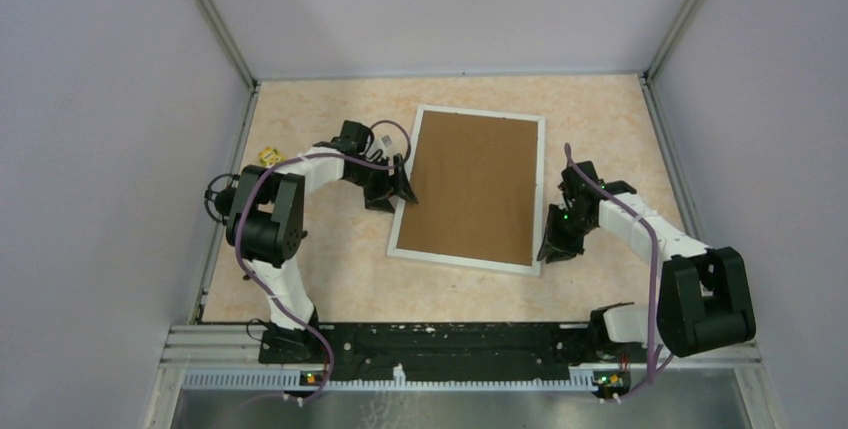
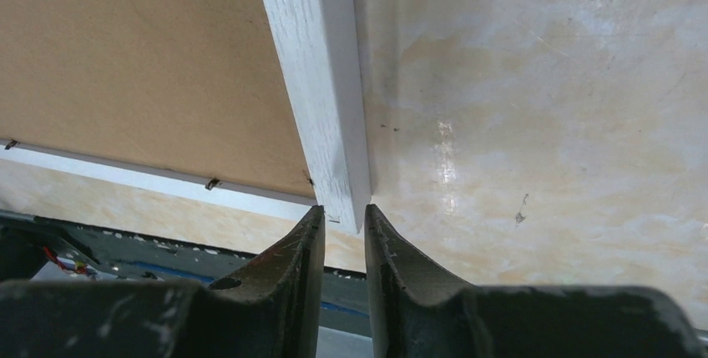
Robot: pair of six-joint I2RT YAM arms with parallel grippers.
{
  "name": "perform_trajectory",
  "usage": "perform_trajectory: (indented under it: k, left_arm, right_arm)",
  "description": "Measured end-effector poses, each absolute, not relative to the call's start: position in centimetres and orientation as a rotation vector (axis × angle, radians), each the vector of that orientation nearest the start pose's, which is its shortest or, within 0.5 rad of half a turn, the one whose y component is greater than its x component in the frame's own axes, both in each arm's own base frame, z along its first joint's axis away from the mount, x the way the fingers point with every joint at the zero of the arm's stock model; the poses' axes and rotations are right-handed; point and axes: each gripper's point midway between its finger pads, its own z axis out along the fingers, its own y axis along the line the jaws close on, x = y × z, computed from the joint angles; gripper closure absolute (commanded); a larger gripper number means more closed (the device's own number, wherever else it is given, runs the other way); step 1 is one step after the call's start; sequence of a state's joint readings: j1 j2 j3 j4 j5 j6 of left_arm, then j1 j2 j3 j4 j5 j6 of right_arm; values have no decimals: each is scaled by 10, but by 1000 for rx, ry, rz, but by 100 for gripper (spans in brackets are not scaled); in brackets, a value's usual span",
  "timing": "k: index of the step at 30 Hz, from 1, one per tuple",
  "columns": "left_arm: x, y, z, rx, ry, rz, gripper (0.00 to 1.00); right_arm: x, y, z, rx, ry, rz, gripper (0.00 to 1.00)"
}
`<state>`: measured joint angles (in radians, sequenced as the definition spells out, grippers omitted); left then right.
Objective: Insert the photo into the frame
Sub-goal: Install the photo frame at the center of the board.
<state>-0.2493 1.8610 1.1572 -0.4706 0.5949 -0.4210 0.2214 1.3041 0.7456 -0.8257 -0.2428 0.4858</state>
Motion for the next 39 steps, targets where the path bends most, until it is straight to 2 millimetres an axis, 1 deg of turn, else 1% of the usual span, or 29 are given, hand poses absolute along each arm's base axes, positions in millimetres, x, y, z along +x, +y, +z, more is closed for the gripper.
perform_trajectory:
  k: [4,8,11,16,24,34,39]
  left_arm:
    - [328,-200,46,-68,2802,-1000,23]
    - [327,-201,46,-66,2801,-1008,23]
    - [327,-201,47,-65,2801,-1010,23]
    - [327,-201,47,-65,2801,-1012,23]
    - [327,-202,47,-67,2798,-1022,24]
    - [326,-201,44,-95,2796,-1039,25]
    - [326,-202,44,-95,2796,-1040,25]
  right_arm:
    - [185,105,45,355,2985,456,78]
    - [189,107,41,354,2984,462,84]
    - [188,107,35,358,2994,461,84]
    - [187,109,35,360,3002,468,84]
    - [187,110,34,364,3001,466,84]
    - [186,117,33,374,3010,485,78]
    - [187,118,33,394,3009,487,77]
